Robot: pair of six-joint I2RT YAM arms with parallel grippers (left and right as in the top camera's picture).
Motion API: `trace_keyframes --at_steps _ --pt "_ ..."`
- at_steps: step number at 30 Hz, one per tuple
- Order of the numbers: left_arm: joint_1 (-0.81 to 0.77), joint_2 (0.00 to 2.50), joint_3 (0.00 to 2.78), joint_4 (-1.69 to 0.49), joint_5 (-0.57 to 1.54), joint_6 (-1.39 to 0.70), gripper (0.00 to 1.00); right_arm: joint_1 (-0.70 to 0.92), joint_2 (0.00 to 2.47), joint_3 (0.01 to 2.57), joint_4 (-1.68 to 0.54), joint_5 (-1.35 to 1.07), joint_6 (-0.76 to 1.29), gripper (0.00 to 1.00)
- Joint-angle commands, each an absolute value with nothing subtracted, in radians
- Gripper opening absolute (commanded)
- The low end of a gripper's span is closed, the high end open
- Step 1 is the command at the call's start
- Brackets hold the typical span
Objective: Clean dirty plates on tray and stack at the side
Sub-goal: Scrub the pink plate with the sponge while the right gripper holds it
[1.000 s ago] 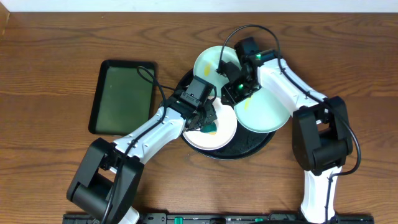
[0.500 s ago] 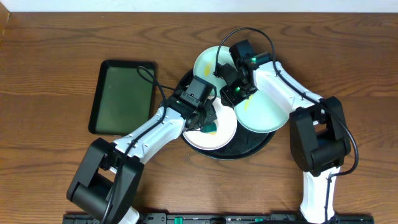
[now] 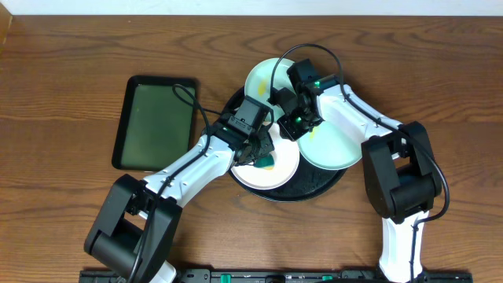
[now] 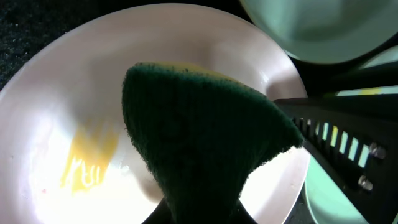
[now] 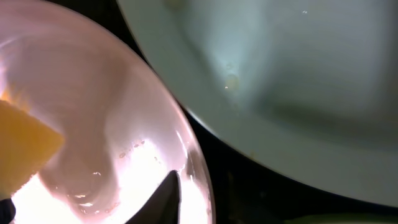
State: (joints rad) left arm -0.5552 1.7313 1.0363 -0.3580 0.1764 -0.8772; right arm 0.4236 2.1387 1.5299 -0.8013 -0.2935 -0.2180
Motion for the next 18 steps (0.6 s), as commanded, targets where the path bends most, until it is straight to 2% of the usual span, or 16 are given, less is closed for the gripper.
trace_keyframes --at_steps 1,3,5,11,18 --pt "-0.561 1.718 1.035 -0.356 0.131 -0.936 0.07 0.428 2.147 1.524 -0.795 -0.292 -0.213 0.16" --pt "-0.569 1.724 1.035 -0.353 0.103 -0.949 0.09 0.428 2.147 1.524 -0.789 -0.292 -0.204 0.15" --pt "-0.579 1.726 1.035 -0.347 0.091 -0.948 0.17 0.428 2.147 1.524 -0.786 -0.292 -0.195 0.15" --pt "-0.596 1.727 1.035 -0.327 0.08 -0.948 0.17 0.428 2.147 1.524 -0.781 -0.292 -0.183 0.13" --pt "-0.612 1.744 1.035 -0.327 -0.046 -0.949 0.17 0.426 2.147 1.524 -0.781 -0.292 -0.18 0.12"
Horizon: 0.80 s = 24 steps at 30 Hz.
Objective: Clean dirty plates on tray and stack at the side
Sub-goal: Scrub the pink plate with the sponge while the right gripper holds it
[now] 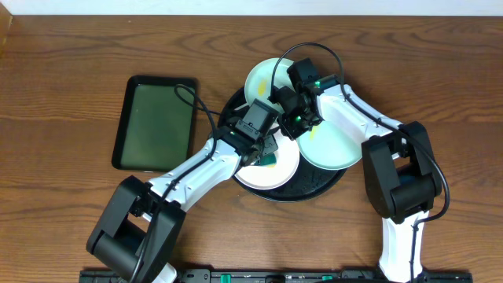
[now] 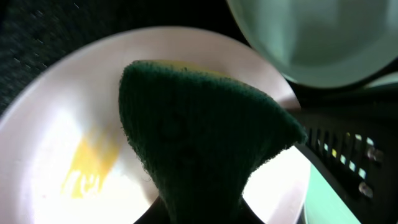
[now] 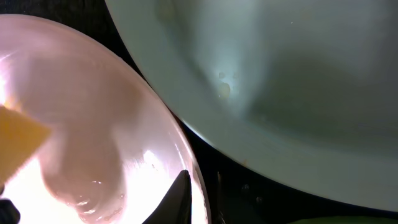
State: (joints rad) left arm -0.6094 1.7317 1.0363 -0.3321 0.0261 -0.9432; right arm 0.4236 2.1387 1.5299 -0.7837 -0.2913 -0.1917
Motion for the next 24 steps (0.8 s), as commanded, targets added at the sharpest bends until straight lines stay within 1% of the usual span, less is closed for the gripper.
trace_keyframes --at_steps 1,2,3,4,11,13,15,18,24 --pt "-0.614 1.753 1.035 -0.326 -0.046 -0.949 0.17 0.426 2.147 1.524 -0.78 -0.292 -0.18 0.12" --pt "-0.615 1.762 1.035 -0.326 -0.046 -0.949 0.17 0.426 2.147 1.524 -0.779 -0.292 -0.18 0.12" --pt "-0.615 1.774 1.035 -0.325 -0.046 -0.949 0.27 0.426 2.147 1.524 -0.778 -0.292 -0.18 0.12" --pt "-0.615 1.784 1.035 -0.323 -0.043 -0.949 0.29 0.426 2.147 1.524 -0.777 -0.292 -0.18 0.13" --pt "-0.615 1.801 1.036 -0.308 -0.037 -0.947 0.29 0.426 2.147 1.524 -0.778 -0.292 -0.18 0.13" --pt "-0.615 1.785 1.038 -0.308 -0.037 -0.942 0.3 0.426 2.147 1.524 -0.778 -0.292 -0.18 0.14" --pt "-0.615 1.765 1.038 -0.309 -0.037 -0.935 0.35 0.426 2.147 1.524 -0.778 -0.292 -0.18 0.15" --pt "-0.615 1.728 1.038 -0.308 -0.03 -0.913 0.4 0.426 2.147 1.524 -0.777 -0.292 -0.181 0.21" --pt "-0.615 1.706 1.038 -0.313 -0.022 -0.91 0.42 0.426 2.147 1.524 -0.776 -0.292 -0.181 0.21"
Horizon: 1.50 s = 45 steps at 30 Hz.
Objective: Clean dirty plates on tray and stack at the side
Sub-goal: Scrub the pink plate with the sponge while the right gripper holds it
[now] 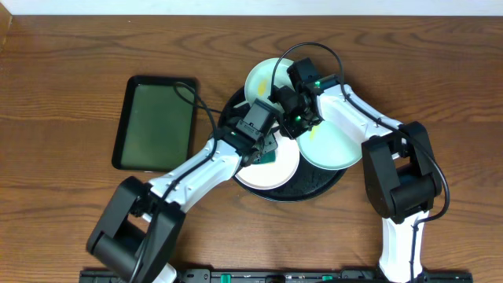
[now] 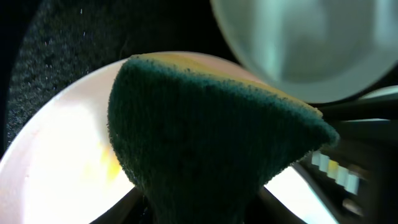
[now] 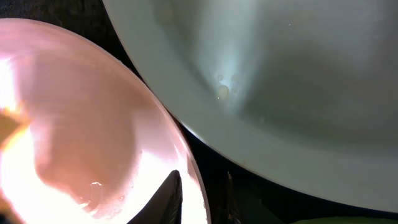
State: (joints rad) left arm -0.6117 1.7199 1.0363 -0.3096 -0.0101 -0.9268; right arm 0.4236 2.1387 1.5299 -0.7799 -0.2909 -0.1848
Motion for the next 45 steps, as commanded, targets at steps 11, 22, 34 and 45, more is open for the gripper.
trace_keyframes --at_steps 11,22,34,45 --pt "-0.615 1.733 1.038 -0.338 -0.018 -0.911 0.42 0.426 2.147 1.524 -0.765 -0.292 -0.18 0.23" --pt "-0.615 1.755 1.038 -0.327 0.008 -0.911 0.57 0.426 2.147 1.524 -0.763 -0.292 -0.18 0.17" --pt "-0.615 1.767 1.038 -0.329 -0.021 -0.883 0.56 0.426 2.147 1.524 -0.767 -0.292 -0.18 0.17" --pt "-0.615 1.796 1.038 -0.295 -0.02 -0.846 0.32 0.426 2.147 1.524 -0.77 -0.293 -0.18 0.17"
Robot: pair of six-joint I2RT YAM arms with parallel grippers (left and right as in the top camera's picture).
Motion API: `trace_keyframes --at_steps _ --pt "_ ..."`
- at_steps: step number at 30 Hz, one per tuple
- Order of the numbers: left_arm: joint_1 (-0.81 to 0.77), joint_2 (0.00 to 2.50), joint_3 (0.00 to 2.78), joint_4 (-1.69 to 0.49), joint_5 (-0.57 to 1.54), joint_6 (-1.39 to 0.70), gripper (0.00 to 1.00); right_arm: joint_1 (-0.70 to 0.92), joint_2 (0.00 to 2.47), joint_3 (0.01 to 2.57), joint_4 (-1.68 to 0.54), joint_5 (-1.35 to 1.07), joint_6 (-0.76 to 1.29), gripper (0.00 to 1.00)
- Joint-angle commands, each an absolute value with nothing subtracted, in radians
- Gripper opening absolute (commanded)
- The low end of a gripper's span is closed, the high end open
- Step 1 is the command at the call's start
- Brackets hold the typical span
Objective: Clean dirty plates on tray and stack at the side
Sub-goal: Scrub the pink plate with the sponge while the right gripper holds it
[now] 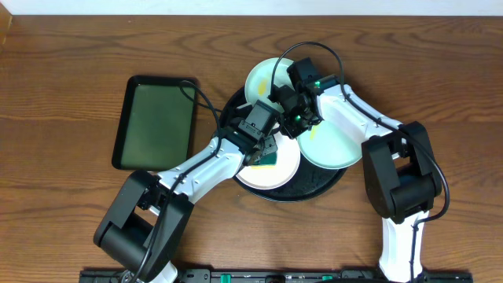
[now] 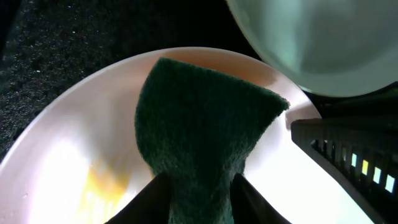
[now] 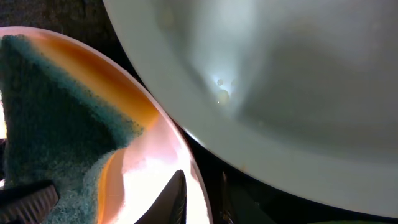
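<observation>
A white plate (image 1: pixel 277 174) lies on the round black tray (image 1: pixel 326 182), with a yellow smear (image 2: pixel 102 186) on its near left part. My left gripper (image 2: pixel 199 190) is shut on a dark green sponge (image 2: pixel 205 124), which rests on the plate close to its far rim. The sponge (image 3: pixel 56 124) also shows in the right wrist view. My right gripper (image 3: pixel 200 186) is shut on the white plate's rim (image 3: pixel 186 155), one finger on each side. Two pale green plates (image 1: pixel 339 140) (image 1: pixel 263 77) lie on the tray beside it.
A dark rectangular tray with a green inside (image 1: pixel 154 122) lies on the wooden table left of the round tray. Both arms meet over the round tray's middle, the right gripper (image 1: pixel 296 124) just beyond the left gripper (image 1: pixel 264 151).
The sponge has moved across the white plate toward the rim held by my right gripper and now fills the left of the right wrist view. The right gripper has kept its hold.
The sponge sat on the white plate beside a yellow smear while my right gripper held the rim. It stayed about there, then loomed larger near the far side. Now it lies by the held rim, and the smear looks smaller and fainter.
</observation>
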State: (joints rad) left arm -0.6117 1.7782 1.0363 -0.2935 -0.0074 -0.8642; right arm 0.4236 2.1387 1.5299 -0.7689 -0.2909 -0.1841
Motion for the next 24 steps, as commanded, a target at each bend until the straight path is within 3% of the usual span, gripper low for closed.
trace_keyframes --at_steps 1,6,11,24 --pt "-0.615 1.796 1.038 -0.297 -0.02 -0.846 0.3 0.426 2.147 1.524 -0.77 -0.293 -0.18 0.17" --pt "-0.615 1.798 1.037 -0.347 -0.055 -0.847 0.08 0.427 2.147 1.524 -0.77 -0.293 -0.18 0.14" --pt "-0.614 1.798 1.038 -0.428 -0.15 -0.847 0.08 0.427 2.147 1.524 -0.77 -0.292 -0.18 0.02" --pt "-0.612 1.669 1.04 -0.444 -0.273 -0.85 0.07 0.426 2.147 1.524 -0.768 -0.292 -0.169 0.01"
